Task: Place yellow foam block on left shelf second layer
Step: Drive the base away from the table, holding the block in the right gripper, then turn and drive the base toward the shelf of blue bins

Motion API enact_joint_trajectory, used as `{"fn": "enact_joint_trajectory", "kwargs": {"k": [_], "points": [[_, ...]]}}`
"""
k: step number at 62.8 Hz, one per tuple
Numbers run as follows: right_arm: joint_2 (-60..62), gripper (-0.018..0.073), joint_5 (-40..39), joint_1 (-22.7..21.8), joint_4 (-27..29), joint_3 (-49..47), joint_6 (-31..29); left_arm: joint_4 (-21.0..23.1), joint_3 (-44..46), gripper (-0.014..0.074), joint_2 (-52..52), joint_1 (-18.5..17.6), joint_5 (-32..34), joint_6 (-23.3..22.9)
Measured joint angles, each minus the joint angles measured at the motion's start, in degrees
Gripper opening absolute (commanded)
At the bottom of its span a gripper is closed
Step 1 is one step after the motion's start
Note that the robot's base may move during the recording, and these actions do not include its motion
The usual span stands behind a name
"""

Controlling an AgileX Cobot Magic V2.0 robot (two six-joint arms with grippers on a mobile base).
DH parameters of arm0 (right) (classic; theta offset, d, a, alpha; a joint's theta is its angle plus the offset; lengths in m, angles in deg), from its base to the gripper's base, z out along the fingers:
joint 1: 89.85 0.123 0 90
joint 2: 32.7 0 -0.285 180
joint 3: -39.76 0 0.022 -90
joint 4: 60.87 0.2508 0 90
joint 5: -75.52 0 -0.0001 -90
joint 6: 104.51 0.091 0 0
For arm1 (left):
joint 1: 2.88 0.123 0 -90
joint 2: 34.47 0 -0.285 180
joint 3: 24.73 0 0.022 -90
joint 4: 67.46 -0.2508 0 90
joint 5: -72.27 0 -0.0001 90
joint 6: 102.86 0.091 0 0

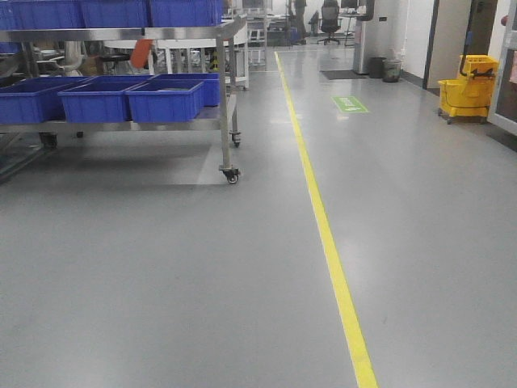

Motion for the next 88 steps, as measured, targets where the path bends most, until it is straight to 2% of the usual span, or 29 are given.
{"fn": "enact_joint_trajectory", "kwargs": {"k": [88], "points": [[0.0, 0.0484, 0.0, 0.0, 0.0, 0.0, 0.0, 0.0, 0.0, 0.0124, 0.0, 0.0, 0.0, 0.0]]}}
